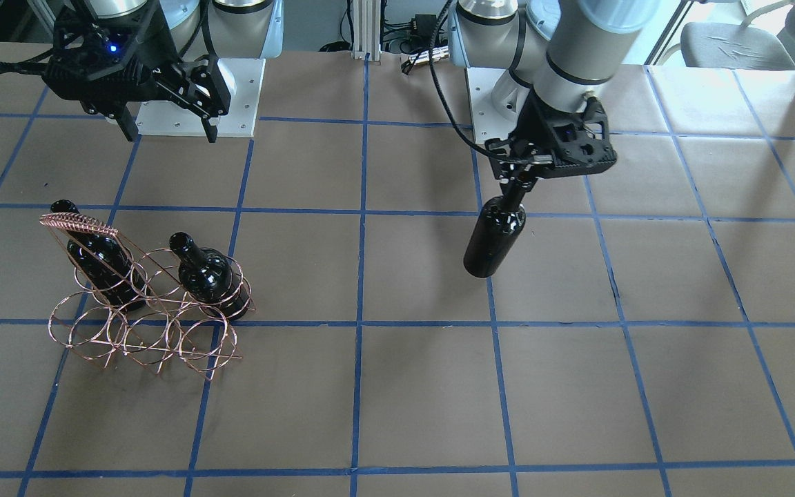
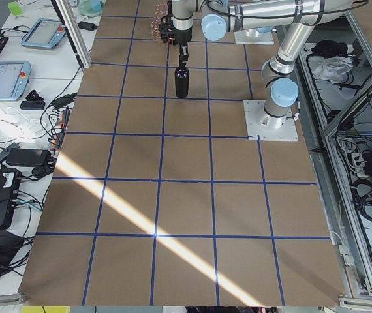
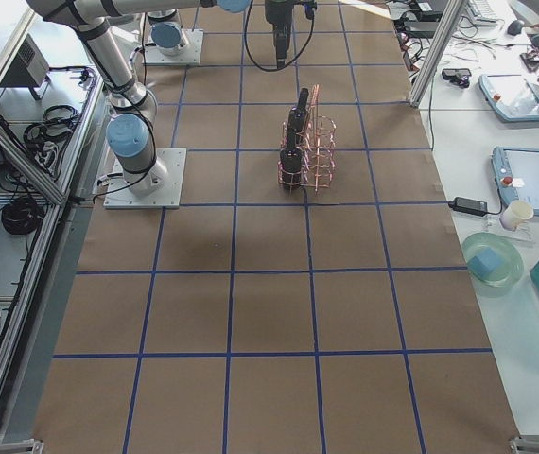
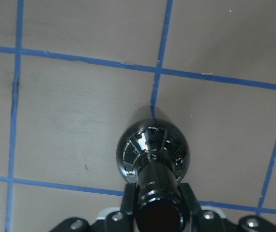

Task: Place wine into wine basket
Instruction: 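Swing the bottle upright with the left gripper and stand it on the table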

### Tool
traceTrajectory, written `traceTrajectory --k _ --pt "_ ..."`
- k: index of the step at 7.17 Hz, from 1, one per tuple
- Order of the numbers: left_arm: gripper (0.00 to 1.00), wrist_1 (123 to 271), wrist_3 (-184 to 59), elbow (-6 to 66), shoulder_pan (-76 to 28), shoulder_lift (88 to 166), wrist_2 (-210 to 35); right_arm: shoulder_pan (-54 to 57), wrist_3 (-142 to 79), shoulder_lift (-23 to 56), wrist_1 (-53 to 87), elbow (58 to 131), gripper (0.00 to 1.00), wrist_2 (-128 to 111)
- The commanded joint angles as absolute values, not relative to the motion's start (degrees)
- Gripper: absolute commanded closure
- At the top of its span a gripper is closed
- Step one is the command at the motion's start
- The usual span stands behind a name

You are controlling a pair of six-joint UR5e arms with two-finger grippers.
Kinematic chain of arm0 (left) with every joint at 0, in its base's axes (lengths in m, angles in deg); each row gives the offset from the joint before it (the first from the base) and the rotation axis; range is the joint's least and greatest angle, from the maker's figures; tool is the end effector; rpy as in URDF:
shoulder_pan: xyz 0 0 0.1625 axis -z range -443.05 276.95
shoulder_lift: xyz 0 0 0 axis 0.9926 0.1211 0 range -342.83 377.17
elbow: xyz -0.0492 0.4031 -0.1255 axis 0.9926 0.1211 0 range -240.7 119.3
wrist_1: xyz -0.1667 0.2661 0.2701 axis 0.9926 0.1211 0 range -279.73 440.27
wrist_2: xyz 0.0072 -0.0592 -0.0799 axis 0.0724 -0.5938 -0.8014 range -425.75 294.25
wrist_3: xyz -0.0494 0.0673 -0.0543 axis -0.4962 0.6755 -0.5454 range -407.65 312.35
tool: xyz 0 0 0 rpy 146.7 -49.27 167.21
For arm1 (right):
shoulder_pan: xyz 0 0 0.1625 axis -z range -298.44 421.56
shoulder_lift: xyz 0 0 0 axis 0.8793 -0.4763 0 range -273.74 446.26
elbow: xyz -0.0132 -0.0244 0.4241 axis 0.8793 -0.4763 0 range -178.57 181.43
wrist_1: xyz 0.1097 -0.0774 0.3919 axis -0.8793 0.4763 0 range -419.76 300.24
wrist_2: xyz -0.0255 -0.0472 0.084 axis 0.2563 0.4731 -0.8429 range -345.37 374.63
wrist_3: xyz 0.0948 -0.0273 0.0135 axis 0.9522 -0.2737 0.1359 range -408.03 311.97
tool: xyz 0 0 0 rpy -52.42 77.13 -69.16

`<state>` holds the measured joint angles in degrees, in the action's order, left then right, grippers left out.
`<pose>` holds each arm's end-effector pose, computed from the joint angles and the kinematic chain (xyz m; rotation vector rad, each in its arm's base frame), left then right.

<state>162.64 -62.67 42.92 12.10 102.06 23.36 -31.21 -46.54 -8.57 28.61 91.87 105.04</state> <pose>-0.1745 -0.4342 0.4267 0.2693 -3.1172 -0.0281 0.1547 -0.4527 0.5213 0.0345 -3.1350 0.0758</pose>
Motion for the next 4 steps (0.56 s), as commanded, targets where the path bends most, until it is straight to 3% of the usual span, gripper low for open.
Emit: traceTrajectory --k 1,4 --pt "1.00 162.71 -71.02 44.41 22.30 101.37 21.98 -31.34 -46.54 -8.49 28.48 91.87 0.00 104.72" --pt "1.00 162.54 -70.59 48.45 23.12 100.85 21.79 -31.34 -46.89 -8.32 28.74 91.87 0.00 104.36"
